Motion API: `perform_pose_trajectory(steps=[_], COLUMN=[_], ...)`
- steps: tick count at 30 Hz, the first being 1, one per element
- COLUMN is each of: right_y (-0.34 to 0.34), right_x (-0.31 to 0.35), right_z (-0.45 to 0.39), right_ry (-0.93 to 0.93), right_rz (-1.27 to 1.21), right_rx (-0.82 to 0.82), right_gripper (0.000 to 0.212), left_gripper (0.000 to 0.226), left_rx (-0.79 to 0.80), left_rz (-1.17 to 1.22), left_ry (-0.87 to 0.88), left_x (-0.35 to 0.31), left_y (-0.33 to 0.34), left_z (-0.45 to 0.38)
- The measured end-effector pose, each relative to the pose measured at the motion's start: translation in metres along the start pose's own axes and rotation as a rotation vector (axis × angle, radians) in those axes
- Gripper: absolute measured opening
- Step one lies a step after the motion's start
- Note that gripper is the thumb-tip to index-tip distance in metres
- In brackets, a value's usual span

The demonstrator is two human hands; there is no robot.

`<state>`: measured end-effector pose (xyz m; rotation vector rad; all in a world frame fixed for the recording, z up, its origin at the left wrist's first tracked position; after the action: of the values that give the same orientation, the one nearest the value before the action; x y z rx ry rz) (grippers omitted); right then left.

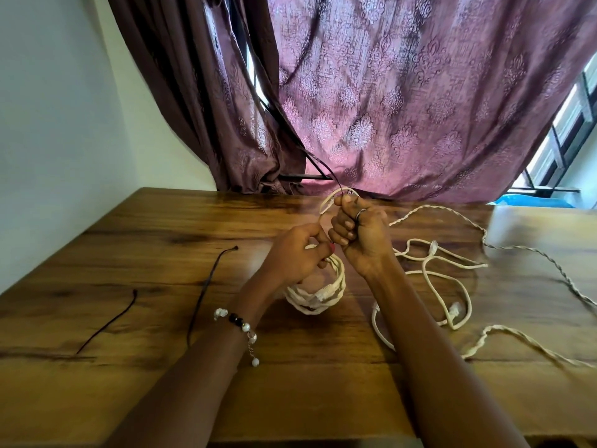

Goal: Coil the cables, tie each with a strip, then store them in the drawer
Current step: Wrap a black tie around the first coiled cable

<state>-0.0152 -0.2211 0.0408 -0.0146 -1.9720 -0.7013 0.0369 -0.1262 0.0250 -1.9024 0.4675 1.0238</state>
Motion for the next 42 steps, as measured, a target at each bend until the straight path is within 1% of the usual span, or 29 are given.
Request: perform_pose_trajectory(steps=[4, 6, 8, 13, 17, 20, 22, 24, 27, 30, 32, 34, 37, 40, 42], right_y=[-0.006, -0.01, -0.012, -0.014, -0.022, -0.029, -0.03, -0.027, -0.018, 0.001, 0.013, 0.024, 0.039, 0.05, 0.055], right_x=[0.001, 0.002, 0.003, 0.006, 0.005, 0.002, 0.003, 0.007, 0.011, 0.018, 0.019, 0.012, -0.007, -0.021, -0.024], right_z=[-0.001, -0.001, -0.001, 0.001, 0.0, 0.001, 0.001, 0.0, 0.0, 0.002, 0.002, 0.002, 0.004, 0.008, 0.011], right_ry=[0.001, 0.004, 0.009, 0.021, 0.035, 0.027, 0.0, -0.047, -0.092, -0.163, -0.204, -0.208, -0.159, -0.086, -0.041], right_rz=[-0.03, -0.023, -0.001, 0.102, 0.169, 0.205, 0.225, 0.229, 0.256, 0.308, 0.316, 0.296, 0.269, 0.241, 0.228], right_rx=[-0.02, -0.035, -0.048, -0.116, -0.245, -0.35, -0.385, -0.368, -0.288, -0.163, -0.097, -0.048, 0.014, 0.068, 0.094], right_gripper=[0.023, 0.024, 0.026, 0.03, 0.031, 0.029, 0.029, 0.026, 0.024, 0.02, 0.017, 0.019, 0.026, 0.021, 0.019], left_gripper=[0.015, 0.014, 0.013, 0.011, 0.014, 0.019, 0.02, 0.021, 0.02, 0.018, 0.015, 0.016, 0.017, 0.024, 0.024], left_rx=[-0.104, -0.125, -0.124, -0.066, 0.026, 0.092, 0.113, 0.091, 0.031, -0.134, -0.256, -0.336, -0.427, -0.474, -0.487], left_rz=[-0.014, -0.007, -0.008, -0.012, 0.048, 0.147, 0.176, 0.164, 0.121, 0.031, 0.029, 0.126, 0.316, 0.588, 0.741], left_ry=[0.078, 0.118, 0.117, 0.061, -0.032, -0.128, -0.147, -0.138, -0.13, -0.156, -0.192, -0.253, -0.355, -0.448, -0.499], left_x=[-0.002, -0.006, -0.008, -0.01, -0.011, -0.003, -0.001, -0.002, 0.003, 0.015, 0.023, 0.035, 0.054, 0.071, 0.08], left_y=[-0.004, -0.002, 0.001, 0.005, 0.011, 0.014, 0.015, 0.013, 0.007, -0.009, -0.021, -0.029, -0.039, -0.04, -0.039], left_z=[0.0, 0.001, 0.002, 0.001, 0.003, 0.003, 0.004, 0.005, 0.005, 0.005, 0.006, 0.008, 0.013, 0.021, 0.024])
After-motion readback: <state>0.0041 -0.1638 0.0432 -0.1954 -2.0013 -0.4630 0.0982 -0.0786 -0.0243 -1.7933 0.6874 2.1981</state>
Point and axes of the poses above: each hand's wrist, its own z-axis away from the middle knuckle, its own y-axis out of the palm, x = y × z, the point moved 10 cm from there along -z, towards the middle knuckle, and after that the axes turned 8 degrees about x, right-handed, at the moved point
